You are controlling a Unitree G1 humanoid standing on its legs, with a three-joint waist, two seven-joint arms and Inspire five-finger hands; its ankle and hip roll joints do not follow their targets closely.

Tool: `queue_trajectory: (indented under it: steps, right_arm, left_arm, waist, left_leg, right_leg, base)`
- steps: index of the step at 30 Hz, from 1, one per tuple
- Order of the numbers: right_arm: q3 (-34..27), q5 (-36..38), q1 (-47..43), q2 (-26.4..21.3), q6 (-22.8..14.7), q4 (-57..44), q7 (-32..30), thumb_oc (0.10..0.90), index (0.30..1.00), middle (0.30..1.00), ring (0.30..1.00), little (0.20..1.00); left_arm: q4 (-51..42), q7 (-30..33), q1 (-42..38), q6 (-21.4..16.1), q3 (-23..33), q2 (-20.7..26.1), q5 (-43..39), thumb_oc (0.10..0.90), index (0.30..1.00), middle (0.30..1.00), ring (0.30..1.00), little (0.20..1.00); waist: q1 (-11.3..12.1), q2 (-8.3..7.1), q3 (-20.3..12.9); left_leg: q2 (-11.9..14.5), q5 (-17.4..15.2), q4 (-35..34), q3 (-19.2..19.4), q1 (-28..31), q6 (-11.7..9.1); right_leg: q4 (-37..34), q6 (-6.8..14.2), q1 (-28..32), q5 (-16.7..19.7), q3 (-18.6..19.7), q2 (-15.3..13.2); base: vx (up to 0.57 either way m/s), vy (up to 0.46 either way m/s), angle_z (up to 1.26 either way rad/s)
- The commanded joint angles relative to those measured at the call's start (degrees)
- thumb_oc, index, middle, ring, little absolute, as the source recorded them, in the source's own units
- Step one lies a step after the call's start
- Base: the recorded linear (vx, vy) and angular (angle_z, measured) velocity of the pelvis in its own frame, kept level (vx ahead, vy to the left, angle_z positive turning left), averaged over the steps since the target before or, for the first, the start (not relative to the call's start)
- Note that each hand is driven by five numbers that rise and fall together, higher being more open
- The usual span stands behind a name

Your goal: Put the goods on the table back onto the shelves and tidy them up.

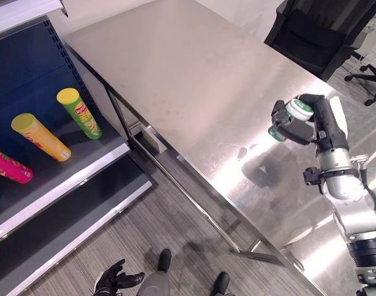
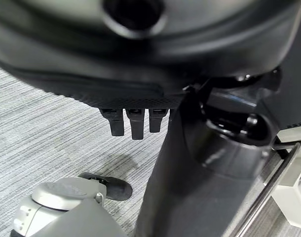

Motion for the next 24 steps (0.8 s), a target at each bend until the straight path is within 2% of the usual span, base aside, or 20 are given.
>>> queue_trajectory:
  steps: [1, 3, 4, 7, 8, 10, 13, 16, 17, 18, 20, 21, 22, 24]
  right_arm:
    - [-4.29, -0.16, -5.69, -4.41, -6.08, -5.59, -3.48, 0.4, 0.3, 0.3, 0.3, 0.3]
    - [-5.76, -1.0, -6.12, -4.81, -6.64, -7.57, -4.21, 0.4, 0.3, 0.3, 0.3, 0.3]
    - [-6.36, -1.15, -6.73, -5.1, -6.73, -8.43, -4.36, 0.4, 0.3, 0.3, 0.3, 0.3]
    - [-7.91, -0.88, -9.46, -7.72, -7.82, -11.64, -4.77, 0.4, 0.3, 0.3, 0.3, 0.3]
    - [-7.87, -0.86, -9.52, -7.75, -7.8, -11.64, -4.77, 0.4, 0.3, 0.3, 0.3, 0.3]
    - [-7.03, -0.45, -12.84, -9.78, -8.35, -12.35, -5.15, 0.4, 0.3, 0.3, 0.3, 0.3]
    - [-5.63, 0.51, -15.44, -10.74, -8.81, -12.35, -5.1, 0.4, 0.3, 0.3, 0.3, 0.3]
    - [-3.61, 2.91, -19.09, -11.86, -9.7, -12.16, -4.75, 0.4, 0.3, 0.3, 0.3, 0.3]
    - [-2.96, 3.58, -20.11, -12.27, -9.84, -11.97, -4.82, 0.4, 0.3, 0.3, 0.3, 0.3]
    - [-2.75, 4.2, -20.64, -12.48, -9.87, -12.16, -4.92, 0.4, 0.3, 0.3, 0.3, 0.3]
    - [-1.41, 5.12, -22.07, -13.43, -9.89, -12.43, -4.97, 0.4, 0.3, 0.3, 0.3, 0.3]
    - [-0.73, 5.73, -22.95, -13.83, -9.79, -12.42, -4.96, 0.4, 0.3, 0.3, 0.3, 0.3]
    - [-0.5, 6.83, -23.45, -13.64, -9.77, -12.71, -4.64, 0.4, 0.3, 0.3, 0.3, 0.3]
    - [0.77, 7.95, -25.46, -14.3, -10.17, -12.33, -4.57, 0.4, 0.3, 0.3, 0.3, 0.3]
  left_arm:
    - [-1.46, 0.68, 0.17, -1.85, -2.03, 4.71, -0.02, 0.8, 0.9, 0.9, 0.9, 0.9]
    - [-1.9, 0.54, -0.72, -2.01, -2.3, 5.25, -0.36, 0.8, 0.9, 0.9, 0.9, 0.9]
    - [-1.6, 0.33, -0.99, -1.95, -2.69, 5.13, -0.25, 0.8, 0.9, 0.9, 0.9, 0.9]
    - [-1.28, -0.18, 0.08, -1.75, -3.45, 4.39, -0.58, 0.8, 0.9, 0.9, 0.9, 0.9]
    - [-1.3, -0.18, 0.07, -1.74, -3.43, 4.36, -0.58, 0.8, 0.9, 0.9, 0.9, 0.9]
    - [-0.97, -0.35, 0.86, -1.4, -3.36, 4.37, -0.32, 0.8, 0.9, 0.9, 0.9, 0.9]
    - [-0.24, -0.36, 1.21, -1.32, -3.36, 4.13, -0.46, 0.8, 0.9, 0.9, 0.9, 0.9]
    - [-0.13, -0.34, 1.43, -1.21, -3.24, 4.24, -1.03, 0.8, 0.9, 0.9, 0.9, 0.9]
    - [0.05, -0.27, 0.99, -1.15, -3.42, 4.28, -1.06, 0.8, 0.9, 0.9, 0.9, 0.9]
    - [0.06, -0.18, 0.79, -1.14, -3.5, 4.3, -1.2, 0.8, 0.9, 0.9, 0.9, 0.9]
    - [-0.27, -0.21, 0.27, -0.93, -3.66, 4.21, -1.06, 0.8, 0.9, 0.9, 0.9, 0.9]
    - [-0.5, -0.26, 0.32, -0.81, -3.6, 4.33, -1.08, 0.8, 0.9, 0.9, 0.9, 0.9]
    - [-0.85, -0.32, 0.67, -0.67, -3.53, 4.3, -0.97, 0.8, 0.9, 0.9, 0.9, 0.9]
    - [-0.64, -0.41, 0.74, -0.62, -4.06, 4.4, -0.28, 0.8, 0.9, 0.9, 0.9, 0.9]
  waist:
    - [-0.06, -0.53, -4.93]
    - [-0.34, -0.54, -5.09]
    - [-0.24, -0.49, -5.38]
    - [0.47, -0.33, -6.87]
    - [0.16, -0.25, -6.85]
    - [1.43, -0.39, -7.01]
    - [1.85, -0.22, -6.71]
    - [3.16, 0.42, -5.68]
    - [3.28, 0.59, -4.98]
    - [3.17, 0.59, -4.38]
    - [2.39, 0.34, -4.07]
    - [2.23, 0.12, -4.08]
    - [2.17, 0.05, -4.0]
    - [1.61, -0.36, -4.03]
  left_leg:
    - [0.83, -4.08, 1.12, 1.38, -1.08, -0.1]
    - [0.32, -3.3, 1.24, -0.3, -1.82, -0.17]
    - [0.09, -2.86, 1.4, -1.32, -2.4, -0.26]
    - [0.5, -1.66, 2.04, -5.87, -3.29, -1.95]
    - [0.49, -1.65, 2.09, -6.18, -3.35, -2.02]
    - [1.36, -0.46, 2.99, -8.29, -4.74, -3.44]
    - [1.93, 0.51, 3.78, -9.92, -6.02, -4.48]
    - [2.48, 2.26, 4.73, -11.85, -8.01, -6.07]
    - [2.78, 2.85, 5.5, -11.16, -9.11, -6.44]
    - [3.56, 2.83, 6.39, -8.68, -9.87, -6.57]
    - [6.92, 2.53, 8.81, 0.74, -11.27, -4.97]
    - [8.86, 2.18, 9.86, 3.82, -10.85, -4.95]
    - [9.98, 1.51, 11.1, 4.58, -10.27, -5.19]
    - [11.7, -0.06, 12.88, 3.67, -8.58, -5.8]
  right_leg:
    - [7.41, 2.04, -1.03, -8.05, 6.77, 1.62]
    - [8.17, 0.82, -1.83, -10.05, 12.13, 4.25]
    - [7.92, 0.27, -1.71, -9.93, 12.48, 4.91]
    - [4.11, -1.0, 1.59, -10.23, 10.73, 7.07]
    - [3.92, -1.05, 1.78, -10.17, 10.42, 7.14]
    - [2.15, -2.07, 3.21, -10.48, 8.76, 8.68]
    - [1.18, -2.92, 4.1, -10.59, 7.39, 9.87]
    - [0.67, -3.95, 4.77, -10.98, 5.12, 11.06]
    - [0.81, -4.05, 4.88, -11.03, 3.87, 11.05]
    - [1.0, -4.19, 4.97, -11.23, 2.74, 10.8]
    - [1.38, -4.18, 4.33, -10.84, -0.77, 9.87]
    - [1.61, -4.27, 4.26, -10.82, -2.0, 9.41]
    - [1.75, -4.26, 4.38, -10.65, -2.89, 8.93]
    - [2.17, -4.14, 4.58, -10.05, -4.87, 7.32]
  base:
    - [-0.1, -0.107, 0.12]
    - [-0.05, -0.081, 0.66]
    - [-0.02, -0.178, 1.05]
    - [-0.05, -0.217, 0.76]
    - [-0.09, -0.196, 0.94]
    - [-0.11, -0.22, 0.74]
    - [-0.09, -0.14, 0.62]
    - [-0.13, -0.134, 0.37]
    - [-0.15, -0.098, 0.45]
    - [-0.18, -0.062, 0.59]
    - [-0.17, -0.024, 1.26]
    - [-0.11, -0.004, 1.46]
    - [-0.08, 0.027, 0.9]
    - [-0.08, 0.095, 0.42]
